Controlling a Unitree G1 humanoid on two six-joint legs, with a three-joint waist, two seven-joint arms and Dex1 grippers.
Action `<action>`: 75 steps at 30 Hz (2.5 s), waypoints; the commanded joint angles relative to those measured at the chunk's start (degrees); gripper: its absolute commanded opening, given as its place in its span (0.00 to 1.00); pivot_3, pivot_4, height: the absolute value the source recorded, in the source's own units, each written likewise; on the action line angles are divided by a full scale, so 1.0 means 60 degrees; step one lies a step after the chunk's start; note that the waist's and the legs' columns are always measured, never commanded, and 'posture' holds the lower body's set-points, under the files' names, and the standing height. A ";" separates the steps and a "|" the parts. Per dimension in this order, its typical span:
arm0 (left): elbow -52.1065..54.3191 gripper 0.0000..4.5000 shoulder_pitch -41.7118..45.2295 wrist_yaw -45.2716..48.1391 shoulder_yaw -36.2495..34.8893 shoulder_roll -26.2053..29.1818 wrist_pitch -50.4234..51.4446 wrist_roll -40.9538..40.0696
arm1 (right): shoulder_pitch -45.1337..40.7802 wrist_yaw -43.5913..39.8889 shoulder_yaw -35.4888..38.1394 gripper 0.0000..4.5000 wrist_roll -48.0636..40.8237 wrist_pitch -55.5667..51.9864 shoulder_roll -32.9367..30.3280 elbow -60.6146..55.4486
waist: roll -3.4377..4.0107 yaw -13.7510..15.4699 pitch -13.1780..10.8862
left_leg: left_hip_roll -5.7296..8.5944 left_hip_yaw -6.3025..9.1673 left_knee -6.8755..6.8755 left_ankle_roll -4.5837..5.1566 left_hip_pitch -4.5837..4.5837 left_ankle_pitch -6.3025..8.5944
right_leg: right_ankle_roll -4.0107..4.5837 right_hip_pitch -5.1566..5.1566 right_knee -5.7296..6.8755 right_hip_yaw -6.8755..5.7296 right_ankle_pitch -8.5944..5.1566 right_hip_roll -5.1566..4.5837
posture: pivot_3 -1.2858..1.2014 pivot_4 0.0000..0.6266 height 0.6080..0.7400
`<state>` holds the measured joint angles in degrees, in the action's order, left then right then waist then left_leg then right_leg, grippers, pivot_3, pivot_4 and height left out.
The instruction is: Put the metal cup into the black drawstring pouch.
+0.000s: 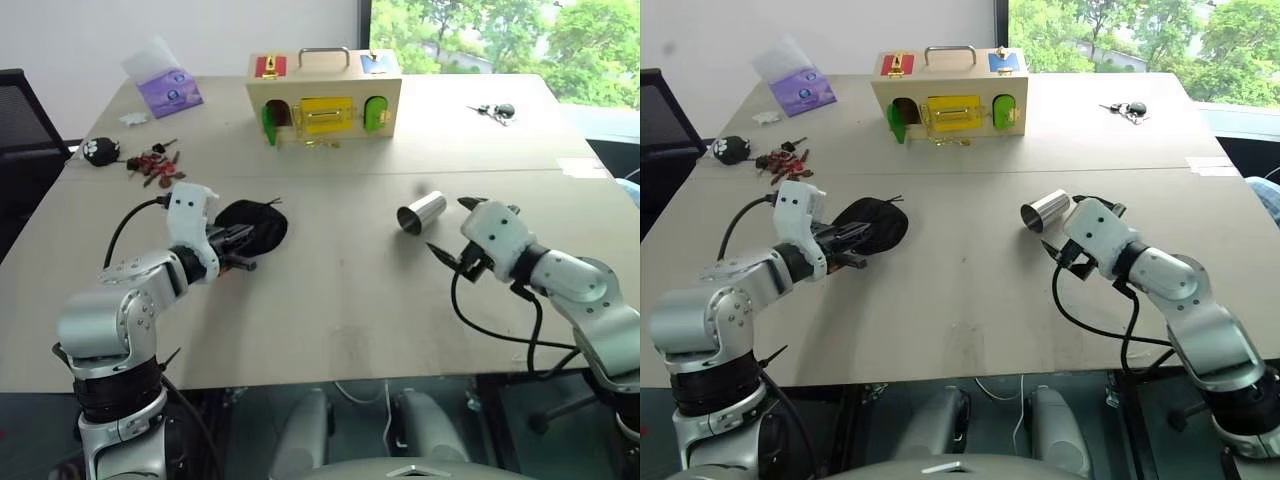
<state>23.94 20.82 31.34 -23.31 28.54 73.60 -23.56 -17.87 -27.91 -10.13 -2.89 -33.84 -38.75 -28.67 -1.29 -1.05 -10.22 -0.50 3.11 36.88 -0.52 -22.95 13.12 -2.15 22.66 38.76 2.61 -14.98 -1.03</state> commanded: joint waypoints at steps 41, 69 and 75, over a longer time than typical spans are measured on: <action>0.1108 0.49 -0.2572 -0.0654 0.4462 0.2647 -0.6392 0.5345 | 0.0193 -0.0679 0.0206 1.00 -0.0328 -0.0264 0.1067 -0.0911 | 0.0005 0.0017 -0.0003 | 0.0007 0.0038 -0.0025 0.0001 -0.0001 0.0002 | 0.0004 0.0010 -0.0002 -0.0008 -0.0002 -0.0014 | 0.52 0.24 1.00; -0.0327 0.00 -0.1480 -0.0345 0.5028 0.2426 -0.6077 0.5768 | 0.0453 -0.0487 0.0271 1.00 -0.0264 -0.0268 0.1077 -0.1140 | 0.0004 0.0016 -0.0003 | 0.0011 0.0042 -0.0024 0.0001 -0.0003 0.0001 | 0.0004 0.0010 -0.0002 -0.0011 -0.0001 -0.0014 | 0.52 0.24 1.00; -0.0186 0.00 0.0213 -0.1776 0.2248 -0.0044 -0.6135 0.3703 | 0.0494 -0.0417 0.0310 1.00 -0.0248 -0.0306 0.1039 -0.1201 | -0.0009 0.0113 -0.0009 | 0.0012 0.0045 -0.0004 0.0002 -0.0021 0.0001 | 0.0002 0.0010 0.0000 -0.0027 0.0000 -0.0017 | 0.52 0.24 1.00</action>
<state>19.42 16.94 25.00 -0.99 30.43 37.14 3.54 -14.77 -30.80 -10.14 -4.58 -36.05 -32.10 -33.21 -1.34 -0.37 -10.27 -0.43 3.50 37.13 -0.51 -23.33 13.12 -2.14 22.77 38.80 2.22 -14.98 -1.11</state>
